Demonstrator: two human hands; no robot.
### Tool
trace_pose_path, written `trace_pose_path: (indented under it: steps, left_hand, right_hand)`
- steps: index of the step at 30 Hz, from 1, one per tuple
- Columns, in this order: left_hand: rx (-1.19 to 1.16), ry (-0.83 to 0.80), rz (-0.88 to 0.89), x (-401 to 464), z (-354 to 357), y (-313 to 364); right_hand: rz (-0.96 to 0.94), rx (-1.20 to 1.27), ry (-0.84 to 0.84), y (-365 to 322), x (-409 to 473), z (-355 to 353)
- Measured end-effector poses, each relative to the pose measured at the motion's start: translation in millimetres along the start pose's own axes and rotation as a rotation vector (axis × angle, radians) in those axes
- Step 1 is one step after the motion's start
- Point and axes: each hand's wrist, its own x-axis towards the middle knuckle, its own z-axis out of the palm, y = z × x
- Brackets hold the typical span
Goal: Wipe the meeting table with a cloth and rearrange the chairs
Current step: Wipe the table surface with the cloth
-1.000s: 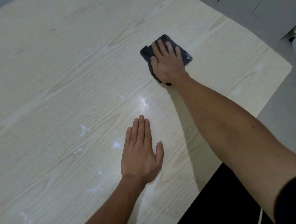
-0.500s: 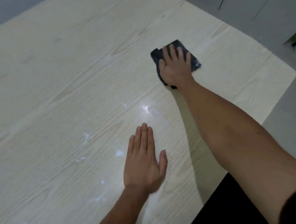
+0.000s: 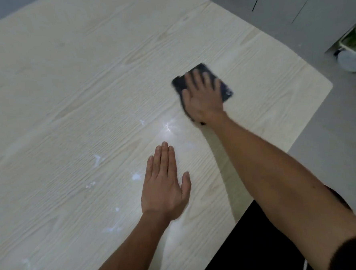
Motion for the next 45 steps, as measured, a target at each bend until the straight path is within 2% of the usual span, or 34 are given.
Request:
trace_pose_path:
  steps: [3, 5, 6, 8, 10, 11, 12, 14, 15, 16, 17, 20, 21, 23, 25, 28, 31, 33, 35, 37, 39, 40, 43, 45]
  left_hand:
    - [0.002, -0.01, 0.0, -1, -1, -1]
    - [-0.004, -0.002, 0.001, -3, 0, -1]
    - [-0.009, -0.001, 0.001, -3, 0, -1]
    - [-0.02, -0.002, 0.003, -2, -1, 0]
    - [-0.017, -0.002, -0.004, -1, 0, 0]
    - [-0.013, -0.005, -0.005, -1, 0, -1]
    - [-0.01, -0.008, -0.006, -1, 0, 0]
    - [-0.001, -0.009, -0.006, -2, 0, 0]
    - [-0.003, -0.006, -0.007, -3, 0, 0]
    - [-0.008, -0.002, -0.003, -3, 0, 0]
    - [-0.015, 0.002, 0.002, -3, 1, 0]
    - [-0.023, -0.006, 0.005, -3, 1, 0]
    - [-0.023, -0.004, 0.007, -3, 1, 1]
    - [-0.017, 0.006, 0.01, -2, 2, 1]
    - [-0.006, 0.002, 0.008, -1, 3, 0]
    - [0.005, 0.002, 0.005, -1, 4, -2]
    - [0.002, -0.003, 0.002, -2, 3, -2]
    - [-0.003, 0.001, 0.007, -1, 3, 0]
    - [-0.018, -0.003, 0.01, 0, 3, 1]
    - [-0.025, -0.012, 0.002, 1, 2, 1]
    - [-0.02, -0.016, -0.002, 1, 1, 1]
    - [-0.016, -0.017, -0.002, 0, 1, 0]
    - [-0.014, -0.02, -0.003, -1, 0, 0]
    - [-0.021, -0.014, 0.001, -2, 0, 0]
  right_hand:
    - [-0.339, -0.059, -0.021, -10, -63, 16]
    - [-0.425, -0.083, -0.027, 27, -98, 15]
    - [-0.389, -0.089, -0.026, 49, -99, 9]
    - [-0.169, -0.075, -0.001, 82, -76, -4]
    - [0.073, -0.025, 0.027, 76, -37, -8]
    - [0.117, -0.005, 0.021, 59, -27, -7]
    - [0.087, 0.001, 0.009, 40, -28, -4]
    - [-0.139, -0.012, -0.003, 23, -57, 6]
    - [-0.224, -0.018, 0.004, 29, -76, 10]
    - [-0.225, -0.018, 0.024, 45, -90, 11]
    - [-0.134, -0.013, 0.05, 61, -95, 7]
    - [0.386, 0.027, 0.092, 104, -56, -13]
    - [0.501, 0.055, 0.09, 112, -31, -21]
    - [0.553, 0.092, 0.075, 112, 21, -30]
    - [0.432, 0.09, 0.044, 92, 58, -27]
    - [0.112, 0.031, 0.012, 41, 56, -12]
    - [-0.217, -0.031, -0.021, 20, -12, 2]
    - [-0.374, -0.06, -0.03, 44, -67, 8]
    - [-0.311, -0.086, -0.022, 85, -92, 3]
    - [-0.055, -0.069, 0.016, 102, -73, -9]
    - [0.158, -0.004, 0.034, 79, -36, -10]
    - [0.172, 0.021, 0.024, 55, -25, -6]
    - [-0.093, -0.013, -0.005, -9, -47, 15]
    - [-0.288, -0.044, 0.001, -5, -97, 25]
